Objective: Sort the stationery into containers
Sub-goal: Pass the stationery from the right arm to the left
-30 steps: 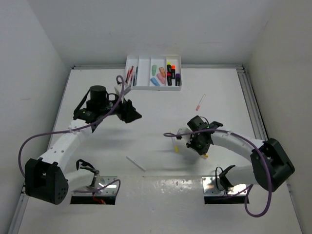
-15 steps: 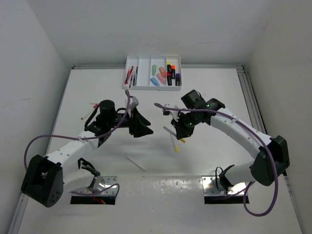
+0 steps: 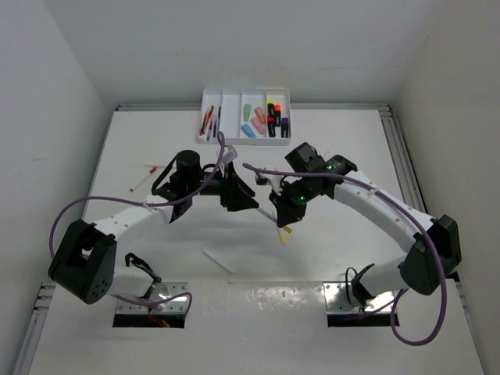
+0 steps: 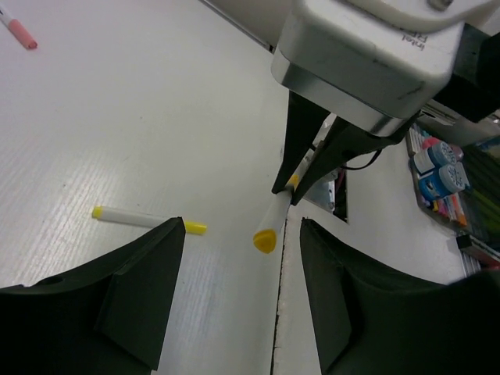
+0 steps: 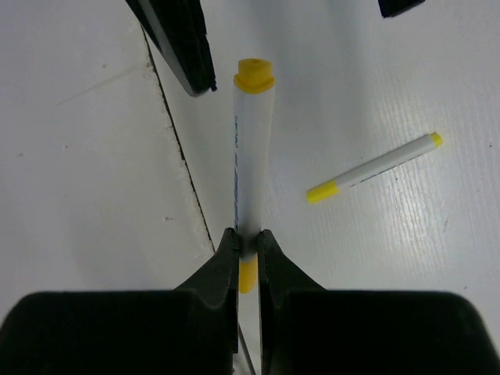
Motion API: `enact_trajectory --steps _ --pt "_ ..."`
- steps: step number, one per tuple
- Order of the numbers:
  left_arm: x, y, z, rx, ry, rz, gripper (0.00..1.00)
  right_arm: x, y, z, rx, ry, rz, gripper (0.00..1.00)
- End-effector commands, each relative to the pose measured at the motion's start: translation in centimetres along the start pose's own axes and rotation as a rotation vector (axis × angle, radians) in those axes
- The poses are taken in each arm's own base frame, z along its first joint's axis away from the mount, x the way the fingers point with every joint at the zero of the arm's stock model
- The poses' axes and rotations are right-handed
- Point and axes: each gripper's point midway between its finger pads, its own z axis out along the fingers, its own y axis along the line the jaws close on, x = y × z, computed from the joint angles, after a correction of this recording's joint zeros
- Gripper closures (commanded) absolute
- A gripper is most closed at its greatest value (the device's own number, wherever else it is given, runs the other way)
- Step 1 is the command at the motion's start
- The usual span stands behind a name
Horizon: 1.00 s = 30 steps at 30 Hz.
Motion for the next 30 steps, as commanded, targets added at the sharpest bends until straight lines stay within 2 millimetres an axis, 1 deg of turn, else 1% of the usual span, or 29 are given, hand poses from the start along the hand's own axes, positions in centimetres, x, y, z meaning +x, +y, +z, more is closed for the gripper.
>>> enact_trajectory --steps 1,5,10,17,19,20,21,22,23,24,25,26,27,29,30 --pt "-1.4 -1.2 0.7 0.06 -0.016 0.046 0.34 -2.1 0.3 -0.5 -0.014 -0.048 -0.031 1.0" --pt "-0.5 -1.4 1.0 0.073 0.015 0.036 0.35 -2.1 0.3 -0.5 -0.012 -0.047 -0.037 1.0" --pt "-0.1 -1.4 1.1 0.072 0.025 0.04 0.37 -2.3 0.2 -0.7 -0.008 -0.05 -0.042 1.0" --pt "0.1 -1.6 1.3 0.083 0.035 0.038 0.51 -2.2 0.2 -0.7 -0.007 -0.047 -0.045 1.0" --pt "0.0 -1.6 1.4 0.084 0.034 0.045 0.57 -2.2 0.3 -0.6 -0.01 -0.049 -0.044 1.0" --pt "-0.1 -1.6 1.4 0.086 0.035 0.045 0.63 -2.2 0.3 -0.7 -0.011 -0.05 -0.043 1.0" --pt "-0.2 -1.6 1.4 0.089 0.035 0.045 0.67 -2.2 0.3 -0.7 -0.009 -0.051 -0.044 1.0" --pt "-0.2 -1.6 1.4 0.089 0.035 0.046 0.73 -2.3 0.3 -0.7 -0.008 -0.054 -0.046 1.0" --pt "-0.2 -1.6 1.4 0.092 0.036 0.046 0.85 -2.2 0.3 -0.8 -0.004 -0.051 -0.043 1.0" --pt "-0.1 -1.6 1.4 0.089 0.037 0.045 0.96 -2.4 0.1 -0.8 0.008 -0.056 -0.031 0.94" --pt "-0.1 -1.4 1.4 0.079 0.037 0.039 1.0 -2.3 -0.4 -0.8 0.038 -0.048 -0.025 0.83" --pt "0.0 -1.2 1.4 0.067 0.038 0.043 1.0 -2.3 -0.6 -1.0 0.057 -0.051 -0.023 0.74" --pt "0.1 -0.9 1.2 0.052 0.043 0.039 1.0 -2.4 -0.9 -1.3 0.074 -0.056 -0.023 0.59" --pt "-0.1 -0.1 1.0 0.018 0.042 0.055 1.0 -2.7 -2.1 -2.4 0.126 -0.079 0.003 0.49" --pt "-0.4 0.8 0.5 -0.019 0.044 0.05 1.0 -3.1 -2.8 -3.1 0.151 -0.107 0.029 0.43"
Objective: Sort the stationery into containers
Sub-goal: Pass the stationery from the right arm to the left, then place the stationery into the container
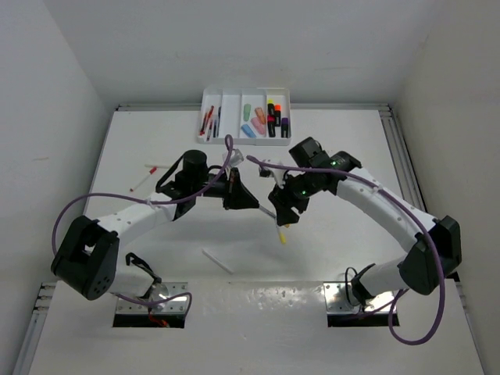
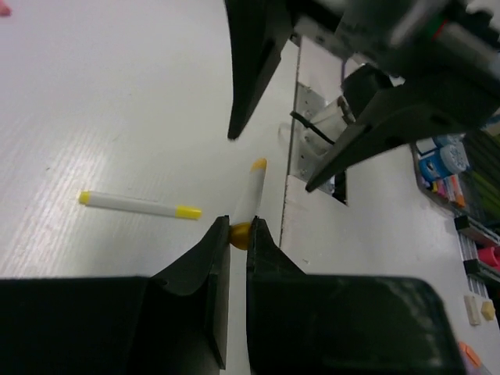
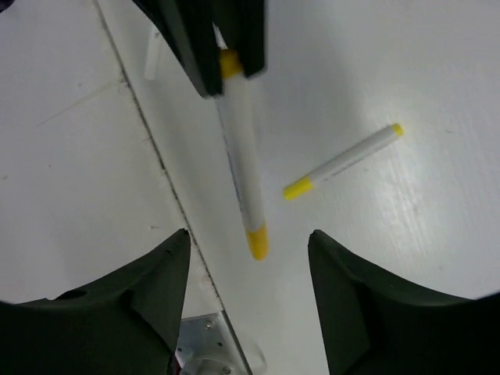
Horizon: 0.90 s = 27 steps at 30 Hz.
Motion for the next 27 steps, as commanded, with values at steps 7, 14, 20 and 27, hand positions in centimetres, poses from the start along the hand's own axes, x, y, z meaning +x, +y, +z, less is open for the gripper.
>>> enact_trajectory --steps 7,14,20,27 --pt "-8.7 11.2 -6.3 -0.573 -0.126 0.16 1.0 -2.1 -9.3 -10.4 0.265 -0.406 0.329 0.32" --pt "-18.1 20.6 -13.9 -1.195 -0.313 0.182 1.0 1.8 -10.8 -10.0 0.306 -0.455 0.459 0.31" --pt "-21.3 25.5 -13.6 -1.313 -0.404 0.22 1.0 3.2 -10.9 -8.5 0.279 -0.43 0.5 0.31" --pt "-23.1 31.5 -12.9 -1.391 -0.456 0.258 1.0 4.2 -11.9 -7.5 0.266 -0.404 0.552 0.33"
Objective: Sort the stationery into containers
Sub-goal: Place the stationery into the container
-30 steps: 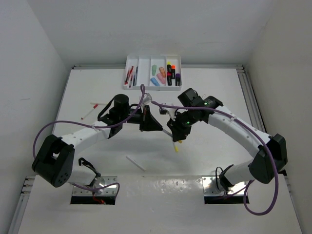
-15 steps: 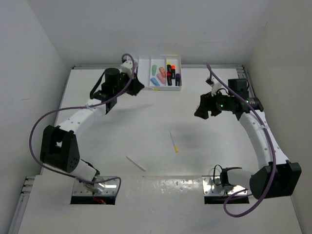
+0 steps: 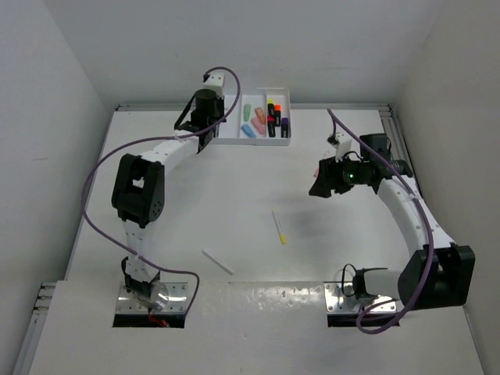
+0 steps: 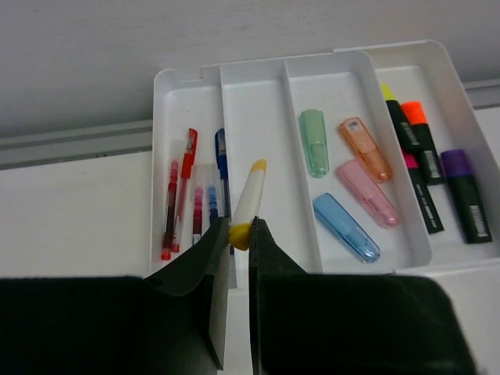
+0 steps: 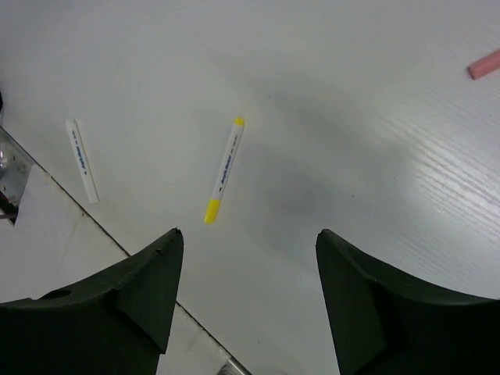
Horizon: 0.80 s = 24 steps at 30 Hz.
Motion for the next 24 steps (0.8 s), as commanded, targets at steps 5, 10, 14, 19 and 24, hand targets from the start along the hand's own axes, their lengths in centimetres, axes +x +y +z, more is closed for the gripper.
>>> enact_trajectory --steps 5,10,14,19,24 --pt "-1.9 0.0 4.2 -0.037 -0.126 -0.005 0.99 0.4 -2.1 1.6 0.036 0.0 0.065 0.33" --pt "0.7 -0.6 6.5 -0.011 -0.092 -0.013 0.75 0.3 -5.0 3.0 0.132 -0.005 0.146 0.33" --pt "1.3 -0.7 6.9 -0.006 -0.08 -0.017 0.51 -0.6 -7.1 4.5 0.197 -0.032 0.273 0.33" --pt "0.3 0.1 6.3 -0.004 -0.037 -0.049 0.28 -2.5 -10.2 5.6 0.339 -0.096 0.329 0.33" --pt "-5.2 0.5 1.0 0.056 -0.082 -0.055 0.27 -4.0 -12.7 7.4 0.441 -0.105 0.355 0.33"
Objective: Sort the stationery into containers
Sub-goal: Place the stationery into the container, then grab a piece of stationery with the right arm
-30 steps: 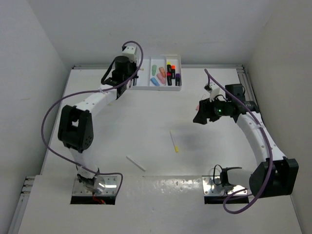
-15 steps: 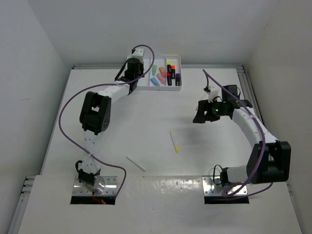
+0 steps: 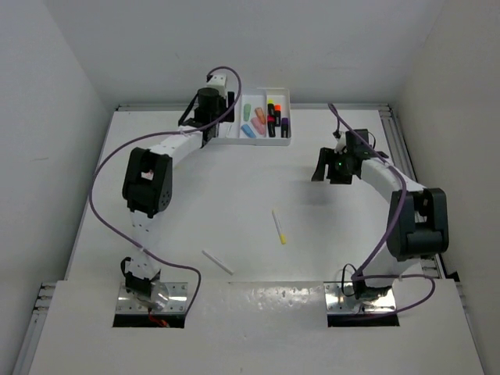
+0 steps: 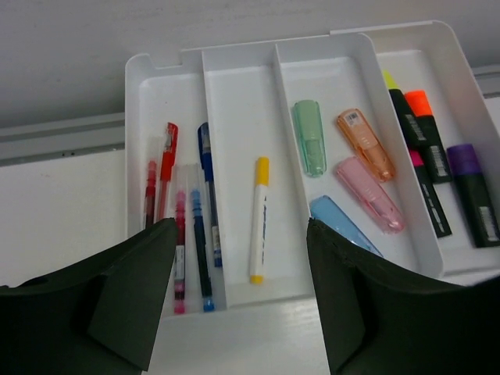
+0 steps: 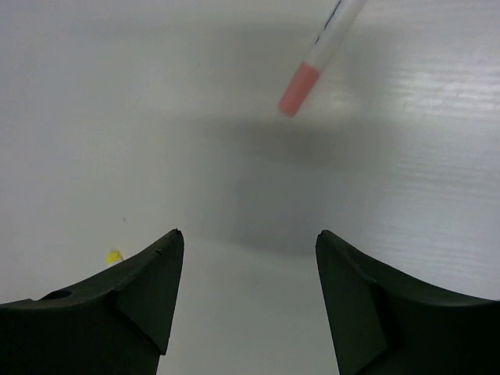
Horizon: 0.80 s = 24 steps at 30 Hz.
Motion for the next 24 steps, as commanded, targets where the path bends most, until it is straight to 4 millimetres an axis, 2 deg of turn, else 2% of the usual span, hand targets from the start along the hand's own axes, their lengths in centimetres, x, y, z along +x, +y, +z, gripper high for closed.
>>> enact_trajectory --steps 1,2,3,4,5,6,7,8,9,10,12,15,16,17,21,24 --pt "-8.9 0.5 -5.8 0.05 -0.131 -0.036 0.27 -6.3 -0.3 0.8 0.106 -0.162 0.015 0.33" --pt "-9.6 0.7 -8.0 0.064 -0.138 -0.031 0.27 -6.6 -0.4 1.1 0.126 -0.16 0.013 0.33" --pt "-11.5 0.7 -10.3 0.079 -0.172 -0.03 0.27 -7.2 -0.9 2.0 0.171 -0.155 0.01 0.34" --pt "-11.4 1.0 -11.3 0.076 -0.172 -0.029 0.26 -7.5 -1.1 2.4 0.19 -0.157 0.011 0.35" --pt "-9.3 1.3 -12.0 0.075 -0.131 -0.026 0.26 -7.3 -1.6 3.4 0.206 -0.141 0.018 0.36" --pt "-9.0 1.7 -12.9 0.069 -0.121 -0.026 0.26 -8.4 -1.6 3.6 0.22 -0.163 0.018 0.36" --pt "-9.6 2.0 -14.4 0.064 -0.128 -0.034 0.26 -8.9 -1.9 3.9 0.245 -0.172 0.016 0.37" --pt "-9.1 2.4 -15.0 0.059 -0.113 -0.038 0.26 -9.2 -2.0 4.3 0.255 -0.178 0.011 0.37" --pt "-6.9 2.9 -15.3 0.051 -0.056 -0.034 0.26 -9.8 -2.1 5.1 0.266 -0.173 0.006 0.38" --pt "-7.1 3.1 -16.4 0.05 -0.062 -0.038 0.26 -10.0 -2.5 5.5 0.287 -0.169 0.004 0.38" --pt "-5.5 4.2 -17.3 0.031 -0.033 -0.034 0.26 -10.3 -2.9 6.7 0.323 -0.15 -0.012 0.4" --pt "-4.5 5.2 -17.9 0.013 -0.001 -0.042 0.26 -11.1 -3.6 7.5 0.371 -0.15 -0.036 0.41" --pt "-4.9 5.1 -18.1 0.021 -0.006 -0.058 0.26 -10.7 -4.0 8.2 0.384 -0.133 -0.04 0.42" --pt "-4.1 5.5 -18.3 0.018 0.032 -0.066 0.26 -10.6 -4.3 8.4 0.395 -0.126 -0.041 0.42" --pt "-4.9 5.3 -18.5 0.045 0.028 -0.091 0.26 -9.9 -5.1 9.4 0.428 -0.105 -0.074 0.46" --pt "-4.9 5.3 -18.4 0.052 0.039 -0.105 0.26 -9.6 -5.3 9.7 0.435 -0.087 -0.082 0.55"
